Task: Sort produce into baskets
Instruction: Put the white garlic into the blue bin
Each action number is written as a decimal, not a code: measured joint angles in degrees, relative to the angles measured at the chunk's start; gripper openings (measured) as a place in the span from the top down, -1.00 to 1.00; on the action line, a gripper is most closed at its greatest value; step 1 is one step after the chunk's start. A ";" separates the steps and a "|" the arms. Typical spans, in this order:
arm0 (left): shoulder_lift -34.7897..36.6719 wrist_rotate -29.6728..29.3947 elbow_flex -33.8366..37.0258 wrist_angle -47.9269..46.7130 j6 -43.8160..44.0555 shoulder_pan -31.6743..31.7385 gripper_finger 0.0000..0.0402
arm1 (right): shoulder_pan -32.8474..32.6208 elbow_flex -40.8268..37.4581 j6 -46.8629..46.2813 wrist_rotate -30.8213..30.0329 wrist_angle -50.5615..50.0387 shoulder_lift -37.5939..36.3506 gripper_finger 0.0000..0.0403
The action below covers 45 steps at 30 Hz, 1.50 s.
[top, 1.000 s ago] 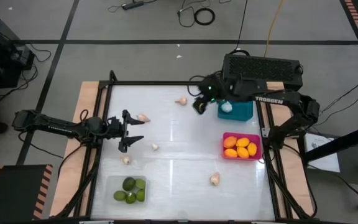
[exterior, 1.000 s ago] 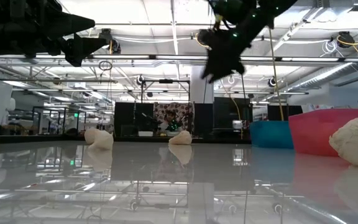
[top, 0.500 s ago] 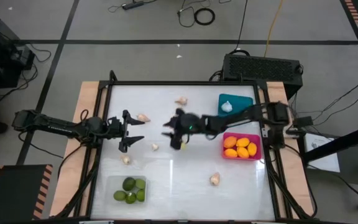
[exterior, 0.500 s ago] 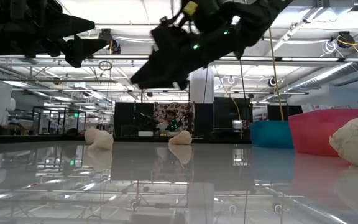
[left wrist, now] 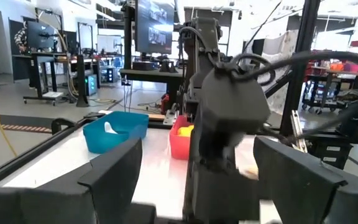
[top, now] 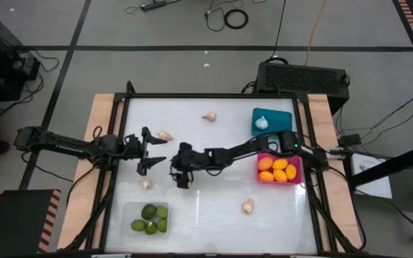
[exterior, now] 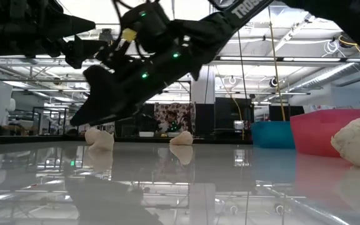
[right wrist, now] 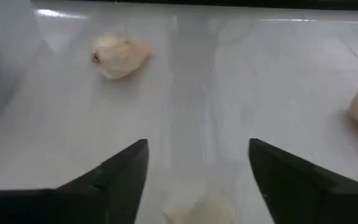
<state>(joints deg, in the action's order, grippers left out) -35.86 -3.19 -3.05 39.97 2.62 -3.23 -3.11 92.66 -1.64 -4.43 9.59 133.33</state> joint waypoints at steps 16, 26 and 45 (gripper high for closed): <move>0.00 -0.02 0.00 -0.50 -0.41 0.00 -0.56 | 0.86 4.16 -3.02 -1.44 -15.31 1.91 -0.68; -0.01 -0.02 0.00 -0.48 -0.06 0.00 -0.56 | 0.26 4.23 -4.56 -1.45 -18.46 1.71 -0.67; 0.00 -0.04 0.00 -0.48 -0.02 -0.01 -0.56 | 1.01 4.04 -0.05 -2.01 -34.37 -7.02 0.45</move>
<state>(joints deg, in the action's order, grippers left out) -35.86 -3.22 -3.05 39.48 2.61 -3.24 -2.11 96.69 -1.69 -6.44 -24.78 126.31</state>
